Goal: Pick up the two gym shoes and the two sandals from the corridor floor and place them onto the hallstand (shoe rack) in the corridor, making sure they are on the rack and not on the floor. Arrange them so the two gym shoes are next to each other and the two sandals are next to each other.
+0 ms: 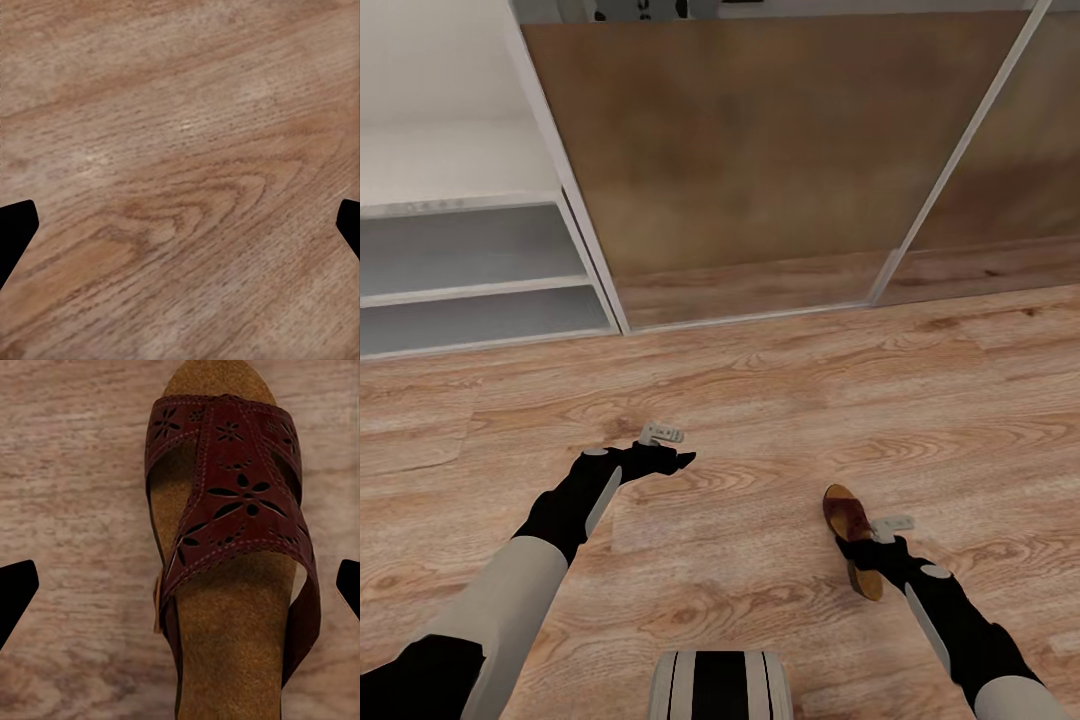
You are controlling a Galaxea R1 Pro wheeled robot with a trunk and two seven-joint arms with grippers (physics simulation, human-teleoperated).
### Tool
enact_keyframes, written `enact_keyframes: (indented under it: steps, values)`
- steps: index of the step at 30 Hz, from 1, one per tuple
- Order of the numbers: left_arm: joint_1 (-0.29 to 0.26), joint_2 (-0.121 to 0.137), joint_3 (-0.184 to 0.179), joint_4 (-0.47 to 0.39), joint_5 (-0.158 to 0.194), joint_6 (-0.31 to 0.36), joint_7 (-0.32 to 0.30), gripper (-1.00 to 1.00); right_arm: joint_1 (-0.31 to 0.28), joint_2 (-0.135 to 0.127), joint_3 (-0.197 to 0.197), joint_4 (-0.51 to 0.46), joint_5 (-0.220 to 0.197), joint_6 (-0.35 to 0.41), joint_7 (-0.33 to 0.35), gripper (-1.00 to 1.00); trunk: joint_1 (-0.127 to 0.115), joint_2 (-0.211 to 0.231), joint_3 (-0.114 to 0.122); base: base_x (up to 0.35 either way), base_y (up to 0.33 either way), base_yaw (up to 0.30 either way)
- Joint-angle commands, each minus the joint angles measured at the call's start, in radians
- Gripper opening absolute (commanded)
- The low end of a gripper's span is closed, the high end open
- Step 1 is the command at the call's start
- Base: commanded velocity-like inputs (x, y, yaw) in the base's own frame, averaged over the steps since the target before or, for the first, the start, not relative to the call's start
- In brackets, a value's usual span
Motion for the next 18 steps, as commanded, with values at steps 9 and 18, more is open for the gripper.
enact_keyframes:
  steps: [9, 18]
  values:
    - [0.0, 0.001, 0.0, -0.001, 0.002, 0.008, -0.001, 1.0, -0.013, -0.001, -0.002, 0.049, -0.002, -0.07, 0.004, 1.0, 0.0, 0.0, -0.001, 0.0, 0.0, 0.0]
    - [0.0, 0.001, 0.0, 0.0, 0.002, 0.008, -0.001, 1.0, -0.013, -0.001, -0.005, 0.069, 0.0, -0.144, 0.004, 1.0, 0.0, 0.0, -0.001, 0.0, 0.0, 0.0]
